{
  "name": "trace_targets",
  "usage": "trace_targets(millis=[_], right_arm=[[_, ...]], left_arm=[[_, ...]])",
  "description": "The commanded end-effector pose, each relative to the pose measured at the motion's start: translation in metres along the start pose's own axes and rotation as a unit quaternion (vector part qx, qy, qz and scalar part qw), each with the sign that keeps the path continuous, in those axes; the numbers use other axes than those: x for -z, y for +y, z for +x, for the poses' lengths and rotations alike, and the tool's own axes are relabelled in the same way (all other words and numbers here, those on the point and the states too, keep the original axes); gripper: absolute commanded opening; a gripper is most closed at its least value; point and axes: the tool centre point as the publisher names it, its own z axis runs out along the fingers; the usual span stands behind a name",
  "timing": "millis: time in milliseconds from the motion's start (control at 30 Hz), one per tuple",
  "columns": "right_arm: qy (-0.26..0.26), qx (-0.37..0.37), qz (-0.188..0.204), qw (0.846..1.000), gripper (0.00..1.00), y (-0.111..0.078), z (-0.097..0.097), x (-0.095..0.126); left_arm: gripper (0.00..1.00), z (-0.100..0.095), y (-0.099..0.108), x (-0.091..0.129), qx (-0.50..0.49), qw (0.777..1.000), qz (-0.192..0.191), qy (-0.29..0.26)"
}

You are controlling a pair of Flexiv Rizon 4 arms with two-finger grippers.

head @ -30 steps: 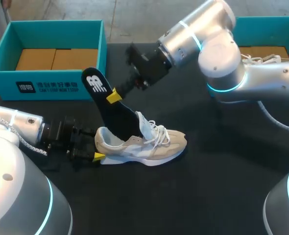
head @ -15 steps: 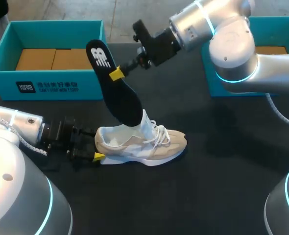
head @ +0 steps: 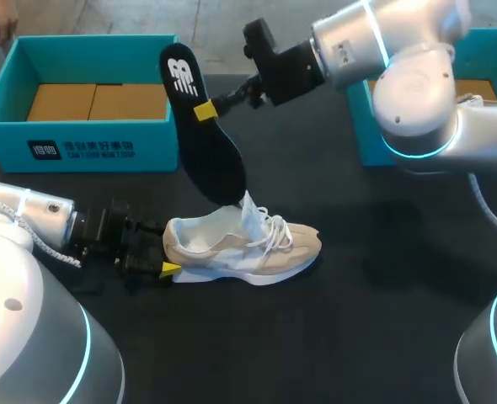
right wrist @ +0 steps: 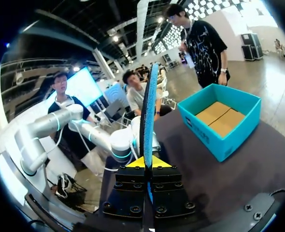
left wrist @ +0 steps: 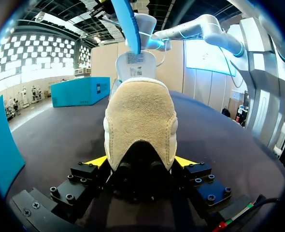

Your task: Take the shoe out of the shoebox, open the shoe tongue, remove and reinsert the insole, then place the shoe into the shoebox

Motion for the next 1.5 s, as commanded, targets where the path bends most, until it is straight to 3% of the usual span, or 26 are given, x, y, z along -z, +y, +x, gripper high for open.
trace_targets(millis=[33, 900, 1233, 1500], right_arm=[[-0.019, 0.017, 0.006, 1.0, 0.0, 0.002, 0.011, 0.011], [-0.019, 0.017, 0.006, 1.0, 0.0, 0.002, 0.011, 0.011], [0.017, 0.003, -0.001, 1.0, 0.0, 0.028, 0.028, 0.036], [0.054, -0.037, -0.017, 0.998, 0.0, 0.035, 0.045, 0.057]], left_arm=[[0.0, -0.001, 0.003, -0.002, 0.0, 1.0, -0.001, -0.001], [0.0, -0.001, 0.003, -0.002, 0.0, 1.0, -0.001, -0.001], [0.0, -0.001, 0.003, -0.002, 0.0, 1.0, -0.001, -0.001], [0.0, -0.001, 0.003, -0.002, 0.0, 1.0, -0.001, -0.001]])
